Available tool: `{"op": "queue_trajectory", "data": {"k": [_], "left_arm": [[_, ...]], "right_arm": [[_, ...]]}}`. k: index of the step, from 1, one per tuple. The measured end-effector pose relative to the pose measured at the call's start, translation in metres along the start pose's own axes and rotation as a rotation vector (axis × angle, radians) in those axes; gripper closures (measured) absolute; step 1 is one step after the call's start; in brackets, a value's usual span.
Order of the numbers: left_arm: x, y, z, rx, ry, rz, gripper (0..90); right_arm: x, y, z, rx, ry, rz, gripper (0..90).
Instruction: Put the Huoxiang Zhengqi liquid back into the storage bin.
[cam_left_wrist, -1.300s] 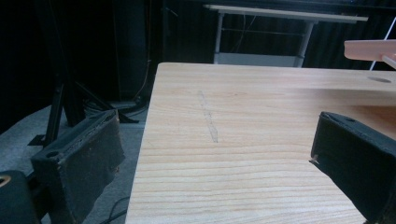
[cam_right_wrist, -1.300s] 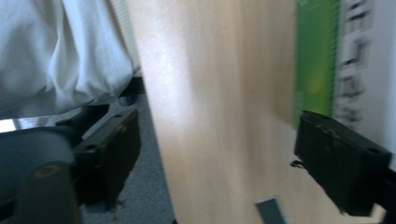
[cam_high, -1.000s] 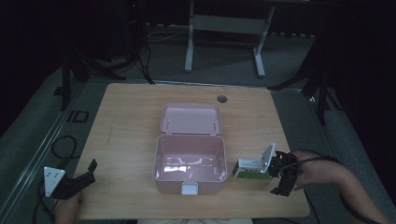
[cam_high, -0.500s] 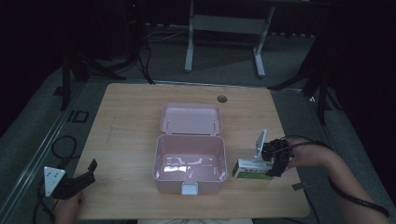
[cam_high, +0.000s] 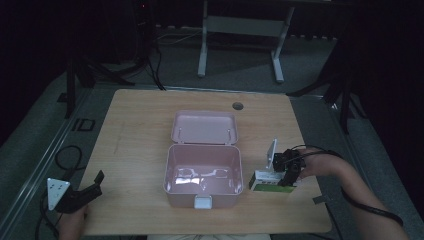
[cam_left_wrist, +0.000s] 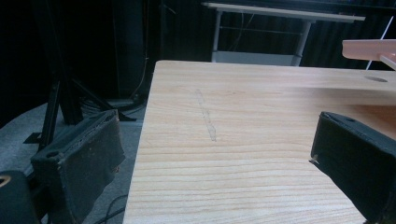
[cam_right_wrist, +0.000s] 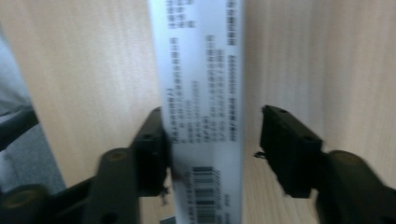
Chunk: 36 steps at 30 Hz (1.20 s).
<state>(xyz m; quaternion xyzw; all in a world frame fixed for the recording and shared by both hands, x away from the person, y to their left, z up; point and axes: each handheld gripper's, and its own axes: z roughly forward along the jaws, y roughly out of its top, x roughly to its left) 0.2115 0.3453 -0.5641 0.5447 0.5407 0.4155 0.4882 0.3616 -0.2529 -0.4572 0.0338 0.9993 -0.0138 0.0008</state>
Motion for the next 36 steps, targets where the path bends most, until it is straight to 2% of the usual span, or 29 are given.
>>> {"op": "queue_trajectory", "data": {"k": [3, 5, 6, 7, 8, 9, 11, 15, 22, 27, 36], "left_arm": [[0.000, 0.000, 0.000, 0.000, 0.000, -0.002, 2.4], [0.000, 0.000, 0.000, 0.000, 0.000, -0.001, 2.4], [0.000, 0.000, 0.000, 0.001, -0.001, -0.003, 2.4], [0.000, 0.000, 0.000, 0.000, -0.001, -0.003, 2.4], [0.000, 0.000, 0.000, 0.000, 0.000, -0.003, 2.4], [0.000, 0.000, 0.000, 0.000, 0.001, -0.001, 2.4], [0.000, 0.000, 0.000, 0.000, 0.001, 0.000, 2.4], [0.000, 0.000, 0.000, 0.001, 0.001, -0.003, 2.4], [0.000, 0.000, 0.000, 0.002, 0.001, -0.003, 2.4], [0.000, 0.000, 0.000, 0.005, 0.003, -0.001, 2.4], [0.000, 0.000, 0.000, 0.003, 0.002, -0.005, 2.4]], "right_arm": [[0.000, 0.002, 0.002, 0.021, 0.027, -0.004, 56.3], [0.000, 0.003, 0.003, 0.026, 0.034, 0.002, 57.2], [-0.002, 0.004, 0.005, 0.038, 0.060, 0.017, 56.5], [-0.004, 0.004, 0.005, 0.041, 0.072, 0.040, 56.7], [-0.005, 0.004, 0.005, 0.040, 0.077, 0.041, 57.9], [-0.002, 0.005, 0.005, 0.038, 0.055, 0.023, 60.4], [-0.001, 0.006, 0.005, 0.044, 0.042, 0.018, 61.2], [0.000, 0.007, 0.004, 0.056, 0.035, 0.015, 61.5], [0.001, 0.006, -0.002, 0.050, 0.050, 0.015, 61.6], [0.004, 0.004, -0.012, 0.035, 0.063, 0.012, 61.7], [0.014, 0.007, -0.032, 0.041, 0.075, -0.007, 61.7]]}}
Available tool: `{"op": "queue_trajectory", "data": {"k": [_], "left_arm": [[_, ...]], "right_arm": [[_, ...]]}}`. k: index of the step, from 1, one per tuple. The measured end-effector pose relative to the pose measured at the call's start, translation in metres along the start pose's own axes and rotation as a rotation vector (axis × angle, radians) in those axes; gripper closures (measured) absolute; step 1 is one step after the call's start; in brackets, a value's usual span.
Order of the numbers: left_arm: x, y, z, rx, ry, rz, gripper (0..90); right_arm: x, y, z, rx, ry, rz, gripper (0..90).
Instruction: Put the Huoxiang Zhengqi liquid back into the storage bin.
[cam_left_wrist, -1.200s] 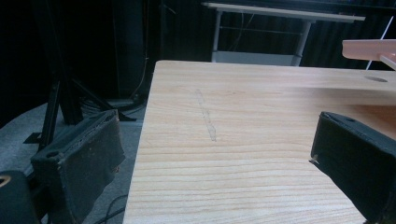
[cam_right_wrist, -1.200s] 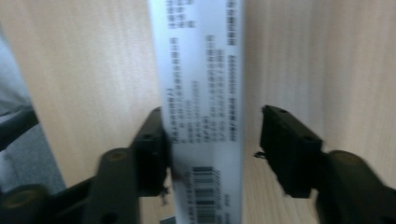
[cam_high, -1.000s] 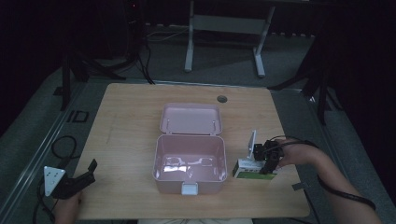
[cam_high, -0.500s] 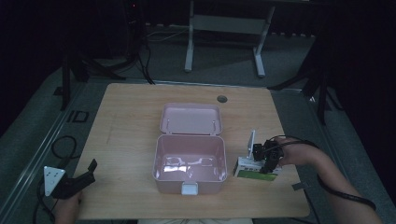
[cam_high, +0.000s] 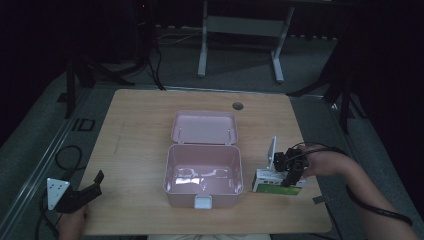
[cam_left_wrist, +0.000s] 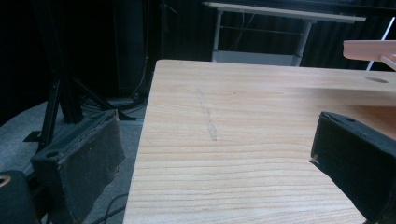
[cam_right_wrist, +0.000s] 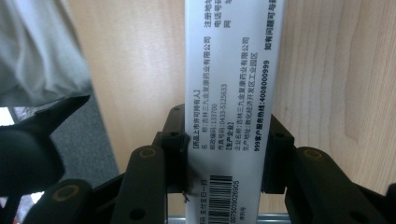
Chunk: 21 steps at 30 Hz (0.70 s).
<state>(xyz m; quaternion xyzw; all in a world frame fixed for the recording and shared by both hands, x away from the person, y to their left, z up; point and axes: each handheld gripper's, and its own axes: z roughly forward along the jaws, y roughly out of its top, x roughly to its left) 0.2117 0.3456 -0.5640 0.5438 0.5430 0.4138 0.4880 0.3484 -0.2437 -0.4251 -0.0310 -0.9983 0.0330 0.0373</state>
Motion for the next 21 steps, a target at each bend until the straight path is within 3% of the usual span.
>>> {"op": "queue_trajectory", "data": {"k": [13, 21], "left_arm": [[0.000, 0.000, 0.000, -0.001, 0.000, -0.001, 2.4], [0.000, 0.000, 0.000, -0.004, -0.001, -0.004, 2.4]], "right_arm": [[0.012, 0.000, -0.034, 0.008, -0.006, 0.000, 61.7], [0.016, 0.000, -0.062, -0.019, -0.023, 0.010, 61.7]]}}
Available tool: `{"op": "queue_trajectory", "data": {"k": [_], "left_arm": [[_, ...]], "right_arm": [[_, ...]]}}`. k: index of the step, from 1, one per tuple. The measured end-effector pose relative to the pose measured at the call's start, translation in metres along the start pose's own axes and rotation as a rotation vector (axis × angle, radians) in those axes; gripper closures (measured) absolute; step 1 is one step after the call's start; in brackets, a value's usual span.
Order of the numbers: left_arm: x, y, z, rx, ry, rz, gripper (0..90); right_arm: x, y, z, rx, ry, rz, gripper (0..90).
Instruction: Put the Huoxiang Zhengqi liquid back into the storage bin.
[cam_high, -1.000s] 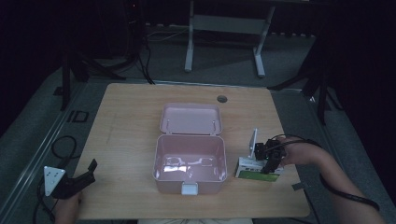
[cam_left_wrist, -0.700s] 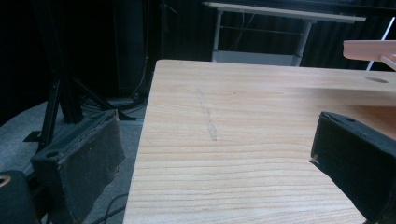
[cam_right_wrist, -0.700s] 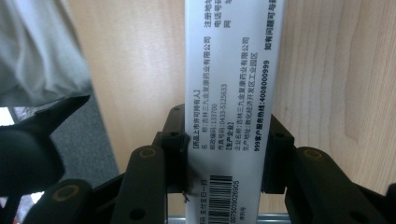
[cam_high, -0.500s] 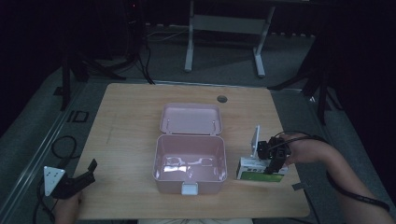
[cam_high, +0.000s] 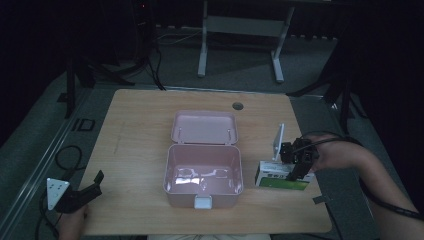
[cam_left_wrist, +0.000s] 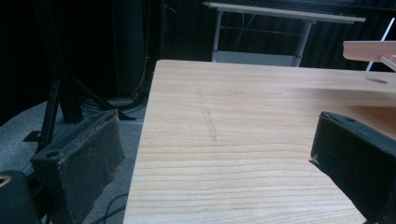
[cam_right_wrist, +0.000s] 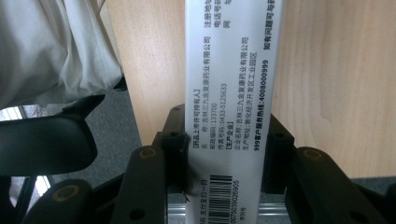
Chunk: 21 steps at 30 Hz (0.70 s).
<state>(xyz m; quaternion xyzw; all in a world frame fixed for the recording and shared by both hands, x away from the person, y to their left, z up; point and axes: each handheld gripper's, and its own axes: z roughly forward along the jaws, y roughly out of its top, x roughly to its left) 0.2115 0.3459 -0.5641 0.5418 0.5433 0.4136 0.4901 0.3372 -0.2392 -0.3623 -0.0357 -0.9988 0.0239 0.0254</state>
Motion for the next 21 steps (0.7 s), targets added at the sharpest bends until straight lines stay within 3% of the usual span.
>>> {"op": "queue_trajectory", "data": {"k": [1, 4, 21], "left_arm": [[0.000, 0.000, 0.000, -0.001, 0.000, 0.001, 2.4], [0.000, 0.000, 0.000, -0.002, 0.001, 0.002, 2.4], [0.000, 0.000, 0.000, -0.001, 0.003, 0.005, 2.4]], "right_arm": [[0.002, 0.000, -0.010, 0.014, -0.014, 0.000, 61.7], [0.005, 0.003, -0.017, 0.025, -0.028, -0.003, 61.6], [0.010, 0.027, -0.064, -0.007, -0.076, -0.005, 61.7]]}}
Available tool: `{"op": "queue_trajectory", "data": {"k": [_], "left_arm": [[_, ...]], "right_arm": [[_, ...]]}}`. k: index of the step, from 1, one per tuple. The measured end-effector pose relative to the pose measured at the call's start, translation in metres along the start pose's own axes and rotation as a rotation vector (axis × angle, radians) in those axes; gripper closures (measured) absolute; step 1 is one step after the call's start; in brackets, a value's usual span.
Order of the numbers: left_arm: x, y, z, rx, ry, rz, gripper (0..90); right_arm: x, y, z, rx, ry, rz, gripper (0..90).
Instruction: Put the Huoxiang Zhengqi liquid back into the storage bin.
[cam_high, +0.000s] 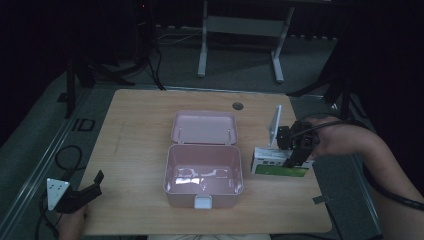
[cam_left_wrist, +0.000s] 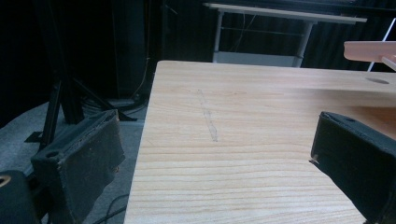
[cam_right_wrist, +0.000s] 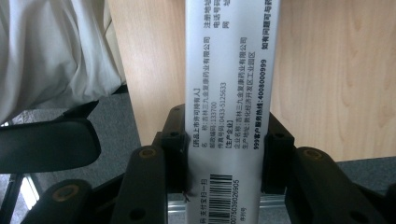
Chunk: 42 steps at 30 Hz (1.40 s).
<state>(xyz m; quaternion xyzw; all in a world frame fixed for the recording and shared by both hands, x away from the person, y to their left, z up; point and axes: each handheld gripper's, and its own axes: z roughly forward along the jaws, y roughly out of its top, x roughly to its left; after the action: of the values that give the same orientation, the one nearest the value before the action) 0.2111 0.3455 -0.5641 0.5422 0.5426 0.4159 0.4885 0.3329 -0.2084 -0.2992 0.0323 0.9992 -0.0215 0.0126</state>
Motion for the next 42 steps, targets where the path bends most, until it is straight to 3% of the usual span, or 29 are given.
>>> {"op": "queue_trajectory", "data": {"k": [5, 20, 42], "left_arm": [[0.000, 0.000, 0.000, -0.002, -0.002, -0.001, 2.4], [0.000, 0.000, 0.000, -0.005, -0.002, -0.002, 2.4], [0.001, 0.000, -0.001, -0.005, -0.006, -0.004, 2.4]], "right_arm": [[-0.002, 0.012, -0.008, -0.026, 0.013, -0.005, 61.6], [-0.003, 0.058, -0.005, -0.019, 0.037, -0.055, 61.6], [0.010, 0.128, 0.000, -0.036, 0.061, -0.120, 61.6]]}}
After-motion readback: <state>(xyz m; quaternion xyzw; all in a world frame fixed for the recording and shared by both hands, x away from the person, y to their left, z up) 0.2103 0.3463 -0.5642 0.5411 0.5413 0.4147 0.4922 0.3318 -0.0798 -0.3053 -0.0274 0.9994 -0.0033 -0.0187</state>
